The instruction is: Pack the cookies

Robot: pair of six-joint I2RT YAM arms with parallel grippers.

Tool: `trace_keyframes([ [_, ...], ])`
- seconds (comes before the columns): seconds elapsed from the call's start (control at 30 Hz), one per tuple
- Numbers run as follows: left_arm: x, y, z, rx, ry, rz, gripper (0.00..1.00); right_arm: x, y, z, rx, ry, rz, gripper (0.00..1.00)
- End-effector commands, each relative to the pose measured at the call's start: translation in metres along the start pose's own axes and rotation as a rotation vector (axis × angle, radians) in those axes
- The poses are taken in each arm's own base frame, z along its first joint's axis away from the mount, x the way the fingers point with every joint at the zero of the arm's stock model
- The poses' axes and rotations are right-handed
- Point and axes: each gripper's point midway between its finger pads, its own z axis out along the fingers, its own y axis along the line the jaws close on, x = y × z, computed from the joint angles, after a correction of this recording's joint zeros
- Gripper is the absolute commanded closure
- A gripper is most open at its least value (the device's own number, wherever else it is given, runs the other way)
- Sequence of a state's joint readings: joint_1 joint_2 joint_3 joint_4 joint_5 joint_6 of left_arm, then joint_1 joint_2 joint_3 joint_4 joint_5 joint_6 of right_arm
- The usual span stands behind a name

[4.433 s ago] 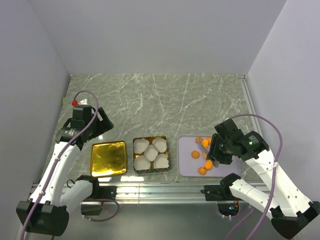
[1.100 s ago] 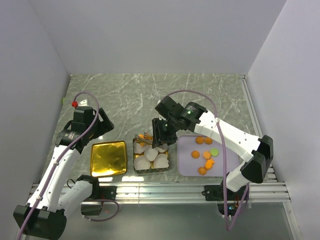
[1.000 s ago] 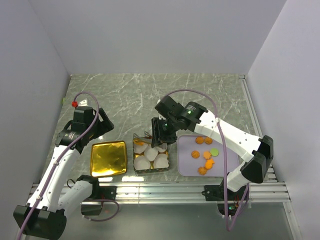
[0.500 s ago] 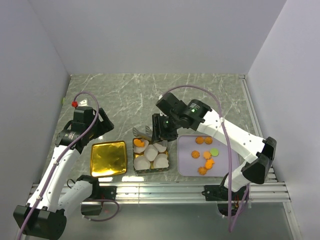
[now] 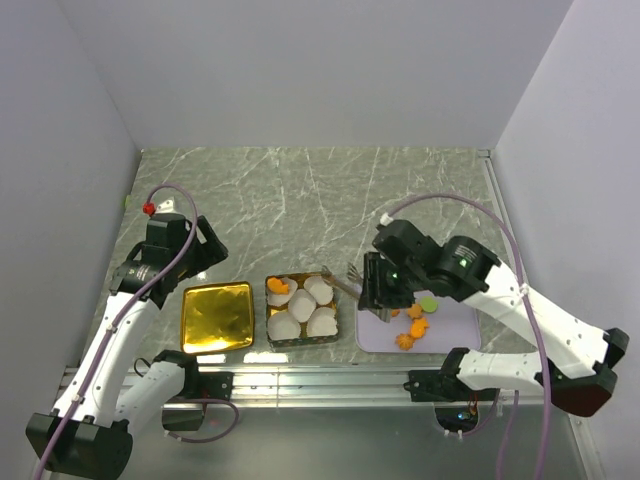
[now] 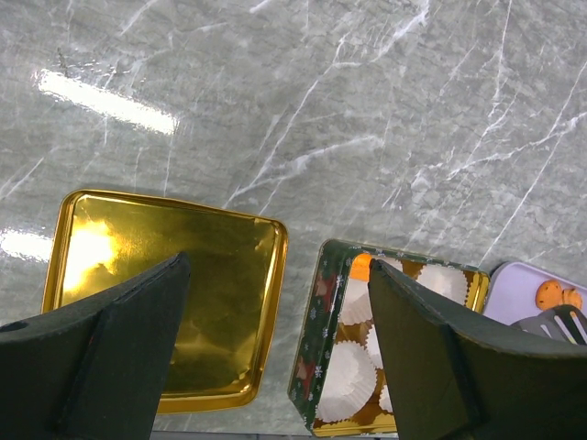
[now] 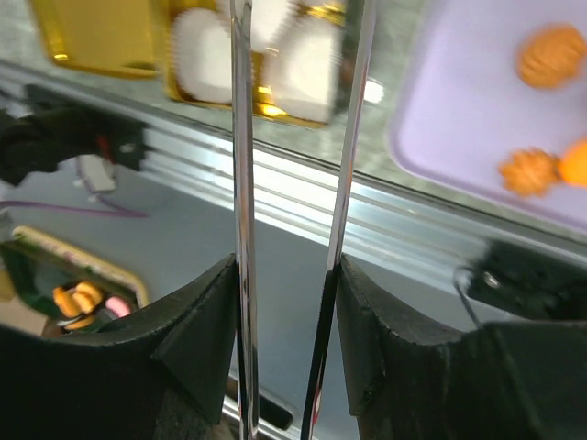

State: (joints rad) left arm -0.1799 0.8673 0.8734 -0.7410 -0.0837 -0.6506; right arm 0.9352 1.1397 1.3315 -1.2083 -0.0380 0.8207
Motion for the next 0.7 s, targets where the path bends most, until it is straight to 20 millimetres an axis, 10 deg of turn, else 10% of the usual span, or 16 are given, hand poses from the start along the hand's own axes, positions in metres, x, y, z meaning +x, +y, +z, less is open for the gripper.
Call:
trace_keyframes([
  [0.0,-0.005,-0.006,0.000,0.027,-0.022,-0.001,0.16,0.009,-0.034,-0.002,0.103,-0.032,0.058,0.49],
  [0.67,0.006,-0.015,0.005,0.051,0.032,0.033,0.16,0.054,-0.111,0.008,0.250,-0.084,0.245,0.44],
])
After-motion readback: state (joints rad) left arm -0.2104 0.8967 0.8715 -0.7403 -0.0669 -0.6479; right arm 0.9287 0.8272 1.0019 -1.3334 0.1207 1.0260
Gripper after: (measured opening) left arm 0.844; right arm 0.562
